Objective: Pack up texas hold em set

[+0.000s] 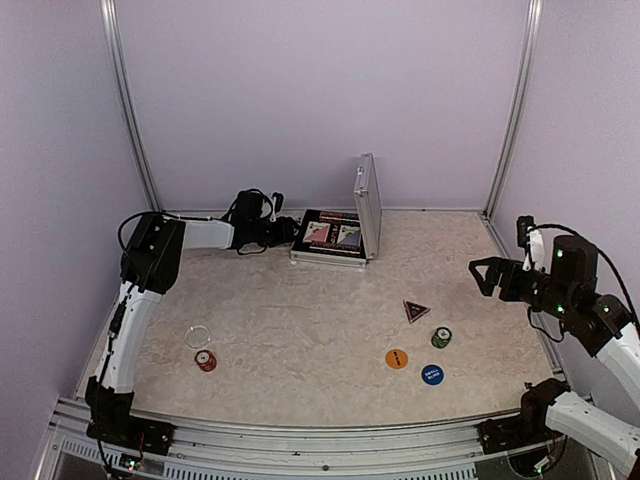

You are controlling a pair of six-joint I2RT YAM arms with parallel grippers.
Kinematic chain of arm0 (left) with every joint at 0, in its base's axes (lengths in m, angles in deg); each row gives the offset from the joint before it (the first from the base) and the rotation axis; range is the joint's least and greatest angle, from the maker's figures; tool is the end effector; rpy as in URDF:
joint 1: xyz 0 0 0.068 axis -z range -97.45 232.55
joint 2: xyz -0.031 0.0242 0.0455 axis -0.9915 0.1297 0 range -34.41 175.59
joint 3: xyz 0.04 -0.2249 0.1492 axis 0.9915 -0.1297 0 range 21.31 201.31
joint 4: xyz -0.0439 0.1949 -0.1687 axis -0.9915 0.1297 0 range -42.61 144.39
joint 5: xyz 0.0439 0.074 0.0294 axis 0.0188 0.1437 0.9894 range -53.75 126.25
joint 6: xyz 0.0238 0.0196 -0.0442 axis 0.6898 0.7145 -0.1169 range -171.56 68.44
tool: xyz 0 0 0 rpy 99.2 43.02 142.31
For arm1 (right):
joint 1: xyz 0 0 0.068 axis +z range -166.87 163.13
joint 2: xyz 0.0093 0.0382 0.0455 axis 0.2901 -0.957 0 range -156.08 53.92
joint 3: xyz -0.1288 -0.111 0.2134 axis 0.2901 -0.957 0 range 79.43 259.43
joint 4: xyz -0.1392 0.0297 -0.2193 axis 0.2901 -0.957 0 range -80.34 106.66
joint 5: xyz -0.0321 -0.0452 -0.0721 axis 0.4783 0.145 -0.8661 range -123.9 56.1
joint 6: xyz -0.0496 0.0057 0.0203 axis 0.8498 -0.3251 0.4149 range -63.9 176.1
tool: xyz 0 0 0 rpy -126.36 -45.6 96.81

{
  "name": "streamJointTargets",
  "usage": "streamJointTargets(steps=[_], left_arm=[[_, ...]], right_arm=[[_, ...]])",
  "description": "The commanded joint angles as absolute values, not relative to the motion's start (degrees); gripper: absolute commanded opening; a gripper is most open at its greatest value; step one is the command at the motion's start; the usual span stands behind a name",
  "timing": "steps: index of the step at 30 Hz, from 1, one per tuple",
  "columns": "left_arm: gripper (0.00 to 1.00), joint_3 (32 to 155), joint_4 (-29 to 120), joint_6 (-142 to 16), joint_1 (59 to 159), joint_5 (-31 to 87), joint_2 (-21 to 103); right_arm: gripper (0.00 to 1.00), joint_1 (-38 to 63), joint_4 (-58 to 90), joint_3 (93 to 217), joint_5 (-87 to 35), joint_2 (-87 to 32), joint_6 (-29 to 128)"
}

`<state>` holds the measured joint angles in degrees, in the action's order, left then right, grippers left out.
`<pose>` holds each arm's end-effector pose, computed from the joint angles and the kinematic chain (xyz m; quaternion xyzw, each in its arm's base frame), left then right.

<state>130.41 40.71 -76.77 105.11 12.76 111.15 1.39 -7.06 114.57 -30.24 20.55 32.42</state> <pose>0.5144 -0.2292 0.1125 0.0825 0.8491 -0.3599 0.3778 0.1362 0.0472 0.2853 0.0214 0.8283 0.2247 0.5128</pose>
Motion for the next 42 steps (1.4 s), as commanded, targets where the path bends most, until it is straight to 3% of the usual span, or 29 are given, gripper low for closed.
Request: streamJointTargets(steps=[1, 15, 25, 42], left_arm=[[0.54, 131.3, 52.1, -75.4, 105.8, 8.8, 112.0], [0.54, 125.0, 56.1, -76.9, 108.9, 7.8, 106.6], [0.55, 111.6, 48.4, -80.6, 111.4, 6.7, 98.5], [0.6, 103.9, 43.3, -85.7, 120.2, 7.2, 93.7]], right_arm=[[1.0, 1.9, -7.0, 114.1, -30.5, 21.4, 32.1], [1.0, 1.9, -7.2, 114.2, -30.5, 22.4, 31.7], [1.0, 1.9, -7.0, 114.0, -30.6, 22.8, 31.7], [1.0, 1.8, -6.9, 114.1, -30.7, 23.9, 31.6]])
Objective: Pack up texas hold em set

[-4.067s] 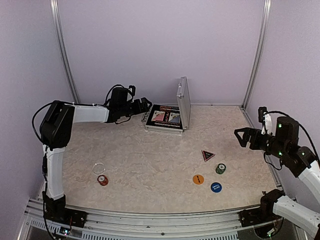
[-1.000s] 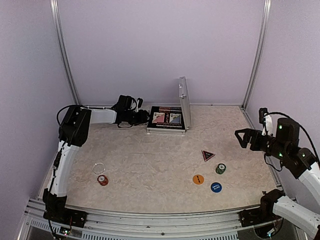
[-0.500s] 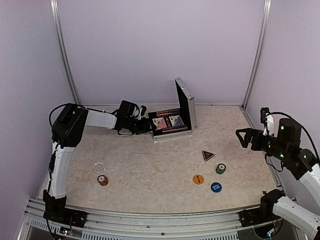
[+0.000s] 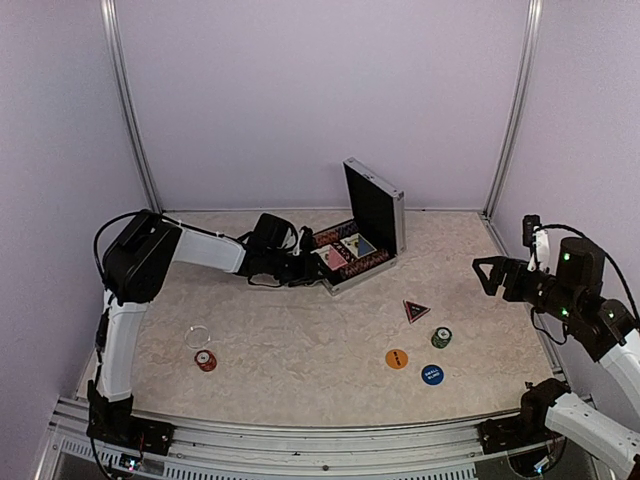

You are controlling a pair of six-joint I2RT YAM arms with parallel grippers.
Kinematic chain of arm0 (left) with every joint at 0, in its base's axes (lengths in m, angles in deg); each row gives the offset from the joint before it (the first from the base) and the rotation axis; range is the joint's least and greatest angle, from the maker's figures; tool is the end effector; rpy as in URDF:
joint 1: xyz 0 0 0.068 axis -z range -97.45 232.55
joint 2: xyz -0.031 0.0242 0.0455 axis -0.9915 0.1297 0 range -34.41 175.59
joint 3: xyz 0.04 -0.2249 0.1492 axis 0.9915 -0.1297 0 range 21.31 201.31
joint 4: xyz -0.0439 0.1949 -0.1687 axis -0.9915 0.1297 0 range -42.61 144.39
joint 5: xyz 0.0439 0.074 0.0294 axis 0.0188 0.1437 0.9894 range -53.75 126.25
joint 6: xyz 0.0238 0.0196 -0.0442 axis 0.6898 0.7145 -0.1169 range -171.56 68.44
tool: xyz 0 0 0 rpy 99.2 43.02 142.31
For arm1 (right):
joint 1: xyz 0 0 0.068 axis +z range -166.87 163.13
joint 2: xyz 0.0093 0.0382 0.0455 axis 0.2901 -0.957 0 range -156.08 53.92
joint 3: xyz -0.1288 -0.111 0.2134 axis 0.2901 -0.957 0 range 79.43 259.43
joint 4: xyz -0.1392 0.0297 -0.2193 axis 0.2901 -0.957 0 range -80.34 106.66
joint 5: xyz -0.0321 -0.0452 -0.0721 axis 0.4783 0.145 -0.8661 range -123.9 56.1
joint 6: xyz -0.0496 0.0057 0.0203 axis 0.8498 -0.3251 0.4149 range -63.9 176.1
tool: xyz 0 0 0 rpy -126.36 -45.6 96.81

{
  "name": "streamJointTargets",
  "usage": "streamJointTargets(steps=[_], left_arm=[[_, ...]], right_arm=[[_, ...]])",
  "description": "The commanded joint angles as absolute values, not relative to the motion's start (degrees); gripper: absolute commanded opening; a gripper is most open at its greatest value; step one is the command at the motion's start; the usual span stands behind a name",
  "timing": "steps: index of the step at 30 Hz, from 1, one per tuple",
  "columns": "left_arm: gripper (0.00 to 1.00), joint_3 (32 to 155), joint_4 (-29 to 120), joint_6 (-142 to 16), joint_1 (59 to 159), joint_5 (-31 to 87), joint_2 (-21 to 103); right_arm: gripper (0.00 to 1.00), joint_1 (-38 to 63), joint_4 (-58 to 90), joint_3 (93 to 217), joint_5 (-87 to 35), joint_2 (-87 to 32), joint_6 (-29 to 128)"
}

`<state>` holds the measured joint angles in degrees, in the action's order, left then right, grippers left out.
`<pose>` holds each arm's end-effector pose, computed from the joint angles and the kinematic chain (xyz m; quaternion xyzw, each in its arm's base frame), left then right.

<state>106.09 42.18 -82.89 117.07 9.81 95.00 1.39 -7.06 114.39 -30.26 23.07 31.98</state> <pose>0.3913 -0.2885 0.1209 0.1222 0.8771 -0.3996 0.2367 0.1290 0.0448 0.2896 0.0235 0.8167 0.2323 0.5277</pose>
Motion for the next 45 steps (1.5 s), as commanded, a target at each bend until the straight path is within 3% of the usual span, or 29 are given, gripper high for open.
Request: streamJointTargets(steps=[1, 25, 45], left_arm=[[0.6, 104.0, 43.2, -86.0, 120.7, 7.3, 93.6], [0.62, 105.8, 34.4, -96.9, 132.9, 10.6, 95.8], [0.7, 94.0, 28.8, -98.5, 128.9, 13.0, 83.0]], right_arm=[[1.0, 1.9, -6.9, 114.1, -30.7, 23.9, 31.5], [1.0, 1.8, -6.7, 114.0, -30.7, 23.4, 31.7], [1.0, 1.9, -7.0, 114.1, -30.5, 22.0, 31.9]])
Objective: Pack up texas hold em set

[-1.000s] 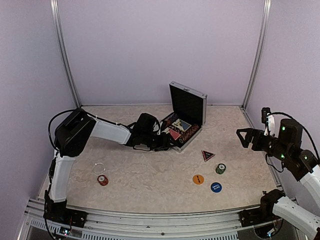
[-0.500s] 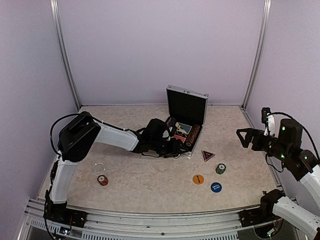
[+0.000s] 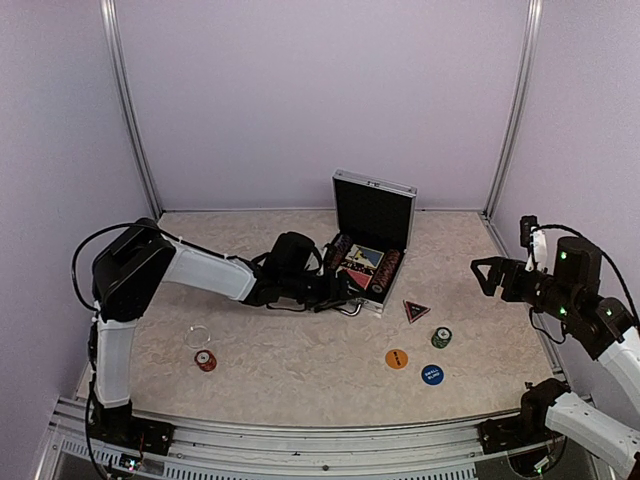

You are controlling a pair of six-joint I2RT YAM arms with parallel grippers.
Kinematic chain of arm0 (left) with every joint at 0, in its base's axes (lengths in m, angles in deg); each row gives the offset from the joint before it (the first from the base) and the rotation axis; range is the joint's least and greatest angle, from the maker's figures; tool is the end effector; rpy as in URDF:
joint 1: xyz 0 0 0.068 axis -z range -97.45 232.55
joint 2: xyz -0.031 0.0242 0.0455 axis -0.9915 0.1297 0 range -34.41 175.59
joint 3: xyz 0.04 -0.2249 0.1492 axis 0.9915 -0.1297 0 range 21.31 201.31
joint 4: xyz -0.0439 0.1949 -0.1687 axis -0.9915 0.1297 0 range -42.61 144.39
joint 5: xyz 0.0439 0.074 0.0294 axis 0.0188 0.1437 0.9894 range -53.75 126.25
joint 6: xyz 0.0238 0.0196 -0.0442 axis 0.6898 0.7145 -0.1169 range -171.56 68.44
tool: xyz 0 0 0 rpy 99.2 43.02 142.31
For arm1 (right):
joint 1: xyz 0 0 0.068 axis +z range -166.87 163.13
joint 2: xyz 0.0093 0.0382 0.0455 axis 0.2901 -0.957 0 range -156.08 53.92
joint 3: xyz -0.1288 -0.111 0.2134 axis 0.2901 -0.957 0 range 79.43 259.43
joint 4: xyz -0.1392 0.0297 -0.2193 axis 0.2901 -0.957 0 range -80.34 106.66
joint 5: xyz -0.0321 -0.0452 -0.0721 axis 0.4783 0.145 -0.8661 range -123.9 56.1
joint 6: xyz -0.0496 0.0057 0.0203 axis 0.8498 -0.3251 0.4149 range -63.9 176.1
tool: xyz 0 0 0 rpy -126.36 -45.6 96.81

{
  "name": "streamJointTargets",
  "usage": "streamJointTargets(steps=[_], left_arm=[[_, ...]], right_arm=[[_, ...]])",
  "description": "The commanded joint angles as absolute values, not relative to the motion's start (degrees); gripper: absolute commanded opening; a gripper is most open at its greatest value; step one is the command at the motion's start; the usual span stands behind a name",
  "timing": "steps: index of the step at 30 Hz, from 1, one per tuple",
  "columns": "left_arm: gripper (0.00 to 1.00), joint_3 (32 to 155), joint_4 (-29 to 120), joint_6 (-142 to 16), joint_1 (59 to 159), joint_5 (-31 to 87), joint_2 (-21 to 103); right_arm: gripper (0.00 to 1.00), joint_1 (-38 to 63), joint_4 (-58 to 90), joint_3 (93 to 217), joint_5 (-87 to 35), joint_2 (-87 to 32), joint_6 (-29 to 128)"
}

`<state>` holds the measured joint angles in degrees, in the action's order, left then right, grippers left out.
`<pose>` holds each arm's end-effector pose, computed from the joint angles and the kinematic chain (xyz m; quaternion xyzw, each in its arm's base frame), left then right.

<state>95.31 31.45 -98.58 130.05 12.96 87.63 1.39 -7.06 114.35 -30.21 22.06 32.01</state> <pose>0.2995 -0.3479 0.1386 0.1013 0.8566 -0.4681 0.1920 0.1320 0.0458 0.2872 0.0236 0.8219 0.2299 0.5206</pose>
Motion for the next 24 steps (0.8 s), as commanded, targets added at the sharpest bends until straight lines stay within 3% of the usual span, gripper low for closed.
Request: streamJointTargets(steps=[1, 8, 13, 18, 22, 24], left_arm=[[0.7, 93.3, 28.8, -98.3, 128.7, 13.2, 82.5], [0.74, 89.0, 27.3, -98.2, 125.5, 13.7, 76.2], [0.76, 88.0, 27.7, -97.6, 122.6, 13.6, 73.6], [0.82, 86.0, 27.5, -97.0, 122.1, 14.3, 71.3], [0.88, 82.2, 25.1, -97.9, 122.4, 14.5, 69.4], [0.94, 79.7, 22.9, -98.6, 122.9, 14.8, 68.3]], right_arm=[[1.0, 1.8, -7.0, 114.2, -30.5, 21.9, 31.8], [0.99, 1.9, -6.8, 115.2, -30.7, 19.6, 30.7], [0.89, 1.9, -4.1, 116.1, -30.2, 14.7, 28.3], [0.62, 1.9, 1.5, 116.3, -28.4, 8.5, 26.7], [0.25, 1.8, 5.4, 117.0, -27.5, 2.3, 26.4], [0.16, 1.9, 7.2, 117.9, -27.6, -1.2, 26.4]])
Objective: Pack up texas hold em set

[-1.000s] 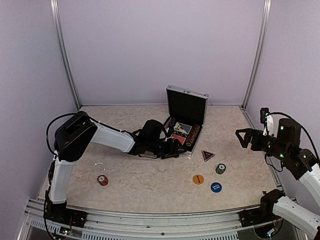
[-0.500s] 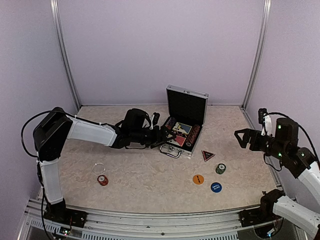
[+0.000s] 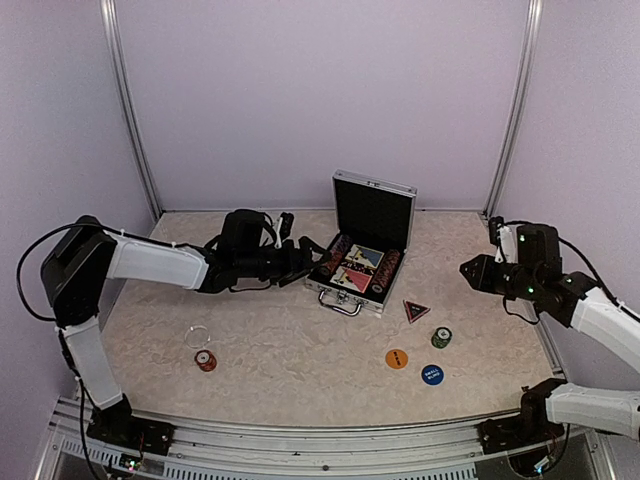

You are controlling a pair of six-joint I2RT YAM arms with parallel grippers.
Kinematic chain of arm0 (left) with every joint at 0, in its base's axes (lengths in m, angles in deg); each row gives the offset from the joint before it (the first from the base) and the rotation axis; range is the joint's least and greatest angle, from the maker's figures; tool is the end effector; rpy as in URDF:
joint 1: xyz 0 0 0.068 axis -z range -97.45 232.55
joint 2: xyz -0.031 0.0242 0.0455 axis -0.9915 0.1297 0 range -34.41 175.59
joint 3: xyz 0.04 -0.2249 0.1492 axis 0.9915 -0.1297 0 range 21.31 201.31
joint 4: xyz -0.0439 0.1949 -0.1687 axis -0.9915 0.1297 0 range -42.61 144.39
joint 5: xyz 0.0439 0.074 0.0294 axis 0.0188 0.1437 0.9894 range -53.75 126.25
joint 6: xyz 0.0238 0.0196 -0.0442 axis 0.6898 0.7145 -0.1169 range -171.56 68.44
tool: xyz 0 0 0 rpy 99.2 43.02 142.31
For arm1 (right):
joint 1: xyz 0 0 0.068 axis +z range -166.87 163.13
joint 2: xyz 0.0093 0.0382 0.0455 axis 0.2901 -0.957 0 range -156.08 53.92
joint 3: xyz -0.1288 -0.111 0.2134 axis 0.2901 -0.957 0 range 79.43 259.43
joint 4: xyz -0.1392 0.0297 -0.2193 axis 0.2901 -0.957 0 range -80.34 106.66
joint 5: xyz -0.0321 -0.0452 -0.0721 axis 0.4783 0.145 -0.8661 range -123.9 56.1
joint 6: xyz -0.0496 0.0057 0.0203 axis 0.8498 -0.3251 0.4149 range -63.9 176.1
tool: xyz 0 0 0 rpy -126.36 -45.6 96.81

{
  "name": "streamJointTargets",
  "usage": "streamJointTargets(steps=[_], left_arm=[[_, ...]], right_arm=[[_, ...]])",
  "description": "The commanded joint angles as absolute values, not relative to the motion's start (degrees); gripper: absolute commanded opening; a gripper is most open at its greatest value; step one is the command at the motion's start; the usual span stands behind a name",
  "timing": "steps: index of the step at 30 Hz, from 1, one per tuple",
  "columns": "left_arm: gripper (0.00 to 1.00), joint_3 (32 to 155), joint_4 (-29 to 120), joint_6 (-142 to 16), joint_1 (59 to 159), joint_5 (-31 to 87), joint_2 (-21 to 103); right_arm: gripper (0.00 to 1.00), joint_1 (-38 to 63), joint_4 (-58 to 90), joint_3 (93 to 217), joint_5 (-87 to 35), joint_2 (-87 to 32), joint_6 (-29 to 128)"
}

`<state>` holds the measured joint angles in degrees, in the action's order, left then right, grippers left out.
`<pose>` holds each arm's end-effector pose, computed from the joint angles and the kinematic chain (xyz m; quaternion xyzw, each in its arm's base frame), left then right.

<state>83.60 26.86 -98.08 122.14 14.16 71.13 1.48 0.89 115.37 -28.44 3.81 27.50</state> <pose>0.3065 -0.2710 0.2024 0.0566 0.8220 -0.4877 0.2884 0.1867 0.0653 0.2597 0.0536 0.8635 0.2368 0.4421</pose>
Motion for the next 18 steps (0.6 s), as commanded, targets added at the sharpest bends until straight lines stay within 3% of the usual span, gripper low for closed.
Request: streamJointTargets(steps=[1, 4, 12, 18], left_arm=[[0.98, 78.6, 21.9, -98.9, 123.2, 15.1, 67.9], [0.99, 76.5, 20.5, -98.8, 125.0, 16.6, 66.0], [0.99, 73.0, 17.3, -98.1, 128.0, 21.1, 63.3], [0.99, 74.7, 15.9, -98.5, 124.1, 22.6, 65.5]], right_arm=[[0.15, 1.8, 8.1, 118.4, -27.8, -2.9, 26.4], [0.0, 1.8, 10.8, 120.0, -28.2, -8.7, 26.2], [0.0, 0.4, 19.4, 124.8, -26.1, -24.9, 24.8], [0.0, -1.2, 24.1, 129.6, -22.1, -36.7, 22.8]])
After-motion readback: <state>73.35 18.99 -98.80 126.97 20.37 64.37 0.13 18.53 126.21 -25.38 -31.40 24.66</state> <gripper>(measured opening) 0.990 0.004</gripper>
